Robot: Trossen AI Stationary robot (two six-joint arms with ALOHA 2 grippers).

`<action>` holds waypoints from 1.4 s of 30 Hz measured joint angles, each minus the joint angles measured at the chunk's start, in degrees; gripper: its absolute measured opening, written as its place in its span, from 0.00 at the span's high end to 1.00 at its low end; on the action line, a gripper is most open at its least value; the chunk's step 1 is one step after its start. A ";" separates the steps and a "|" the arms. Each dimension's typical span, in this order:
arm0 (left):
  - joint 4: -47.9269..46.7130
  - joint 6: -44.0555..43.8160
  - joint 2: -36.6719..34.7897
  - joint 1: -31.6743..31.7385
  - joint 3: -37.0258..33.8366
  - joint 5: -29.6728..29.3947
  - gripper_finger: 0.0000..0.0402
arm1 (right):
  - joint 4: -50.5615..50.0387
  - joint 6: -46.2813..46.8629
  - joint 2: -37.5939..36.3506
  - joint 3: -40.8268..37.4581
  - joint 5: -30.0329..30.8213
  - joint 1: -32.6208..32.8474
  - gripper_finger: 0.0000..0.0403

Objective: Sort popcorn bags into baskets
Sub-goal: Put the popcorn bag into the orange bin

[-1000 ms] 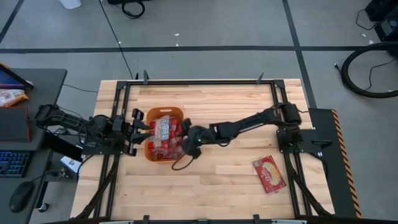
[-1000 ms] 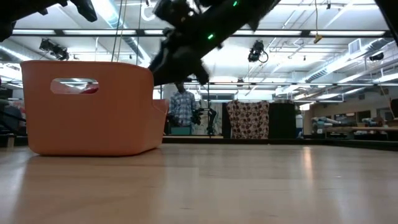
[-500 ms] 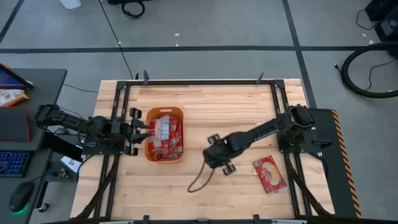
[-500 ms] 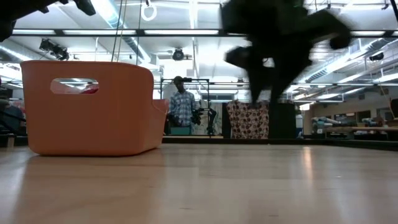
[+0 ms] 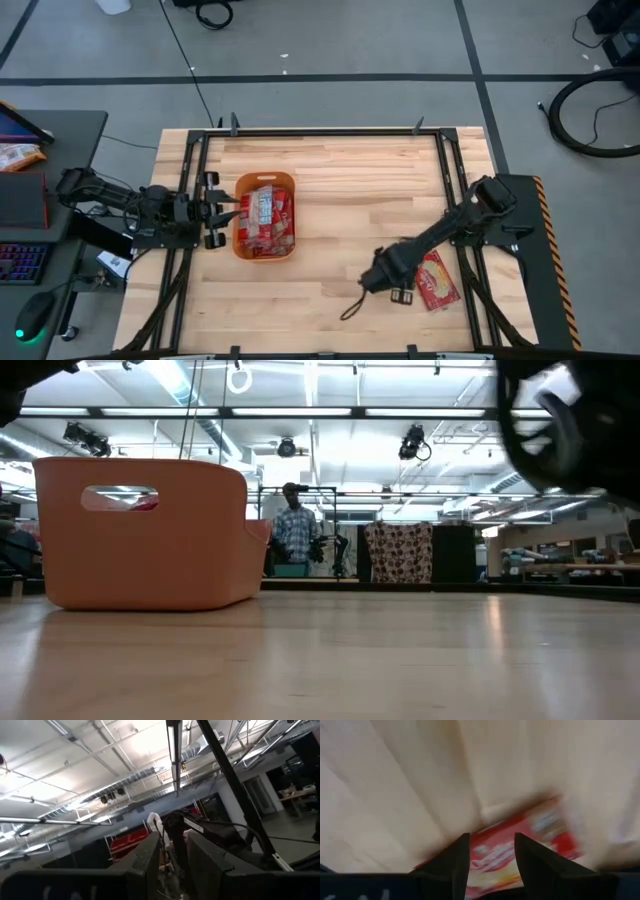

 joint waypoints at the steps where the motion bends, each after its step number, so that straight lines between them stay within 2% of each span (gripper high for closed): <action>1: 0.15 0.69 -0.02 0.00 0.00 0.00 0.74 | 1.71 2.73 -0.42 -1.46 -1.49 0.73 0.61; 7: 1.03 3.39 -0.02 0.00 0.00 0.02 0.74 | 10.67 18.71 -3.28 -9.00 -6.28 3.79 0.61; 14: 1.49 4.30 -0.01 0.00 0.00 0.04 0.74 | 11.80 27.23 -4.00 -13.09 -6.51 5.03 0.61; 20: 1.48 4.28 0.00 0.00 0.00 0.04 0.74 | 13.09 29.27 -4.04 -14.63 -6.58 4.70 0.61; 26: 1.44 4.25 -0.01 0.00 0.00 0.07 0.74 | 11.36 26.82 -4.04 -13.14 -7.57 3.54 0.61; 31: 1.42 4.25 0.00 0.00 0.01 0.07 0.74 | 9.54 26.70 -4.04 -11.44 -5.31 3.00 0.60; 42: 1.40 4.23 -0.02 0.00 0.02 0.07 0.74 | 7.52 30.13 -4.02 -11.46 -2.31 3.17 0.43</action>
